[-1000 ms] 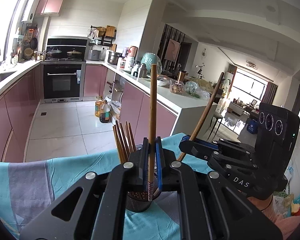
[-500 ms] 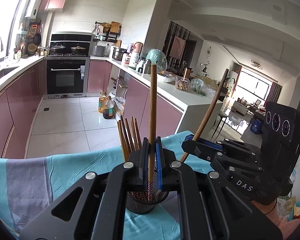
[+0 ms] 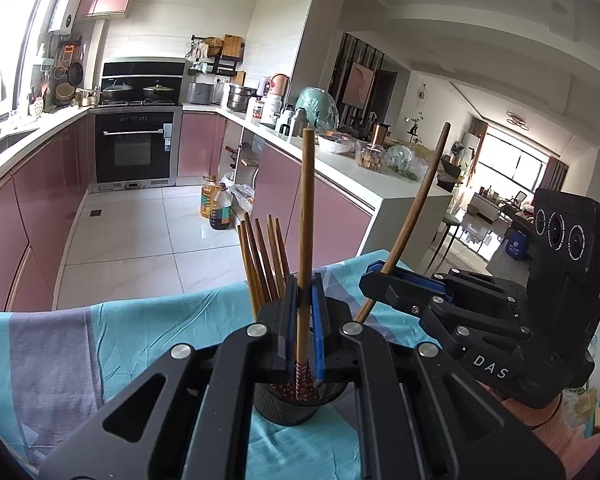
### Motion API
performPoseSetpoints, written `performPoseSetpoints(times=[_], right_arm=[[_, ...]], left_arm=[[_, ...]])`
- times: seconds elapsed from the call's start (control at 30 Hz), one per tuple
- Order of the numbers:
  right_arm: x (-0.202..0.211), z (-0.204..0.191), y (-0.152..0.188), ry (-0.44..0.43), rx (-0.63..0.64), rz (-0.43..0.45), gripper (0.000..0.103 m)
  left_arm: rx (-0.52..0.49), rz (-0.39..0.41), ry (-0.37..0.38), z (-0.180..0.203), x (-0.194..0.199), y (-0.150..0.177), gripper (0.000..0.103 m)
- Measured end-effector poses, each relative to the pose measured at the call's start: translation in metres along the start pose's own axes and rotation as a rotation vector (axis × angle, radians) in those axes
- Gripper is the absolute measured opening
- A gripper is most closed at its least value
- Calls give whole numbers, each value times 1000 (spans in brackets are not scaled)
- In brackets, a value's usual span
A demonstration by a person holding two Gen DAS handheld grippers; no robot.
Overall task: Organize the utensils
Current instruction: 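Carry the upright chopstick over the mesh cup with the left gripper while the right gripper follows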
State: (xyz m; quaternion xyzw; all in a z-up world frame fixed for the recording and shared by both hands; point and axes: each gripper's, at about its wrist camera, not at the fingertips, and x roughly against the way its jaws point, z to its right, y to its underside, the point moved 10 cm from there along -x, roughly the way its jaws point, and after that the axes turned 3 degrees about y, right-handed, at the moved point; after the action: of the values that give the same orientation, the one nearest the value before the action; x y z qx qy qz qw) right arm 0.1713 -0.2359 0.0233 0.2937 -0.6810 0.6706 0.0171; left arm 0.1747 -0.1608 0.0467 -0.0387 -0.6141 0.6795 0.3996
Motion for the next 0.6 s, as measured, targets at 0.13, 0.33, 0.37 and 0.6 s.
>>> performPoseSetpoints(times=[0.13, 0.33, 0.37, 0.6], right_arm=[[-5, 1, 1, -1, -4, -11, 6], [-10, 2, 5, -3, -8, -24, 6], [-10, 2, 5, -3, -9, -26, 6], [-15, 3, 7, -4, -10, -38, 6]], left_arm=[[-6, -6, -5, 0, -2, 2, 7], [-4, -20, -3, -2, -7, 5, 7], [-3, -22, -2, -2, -8, 6, 7], [-4, -35, -2, -3, -11, 6, 7]])
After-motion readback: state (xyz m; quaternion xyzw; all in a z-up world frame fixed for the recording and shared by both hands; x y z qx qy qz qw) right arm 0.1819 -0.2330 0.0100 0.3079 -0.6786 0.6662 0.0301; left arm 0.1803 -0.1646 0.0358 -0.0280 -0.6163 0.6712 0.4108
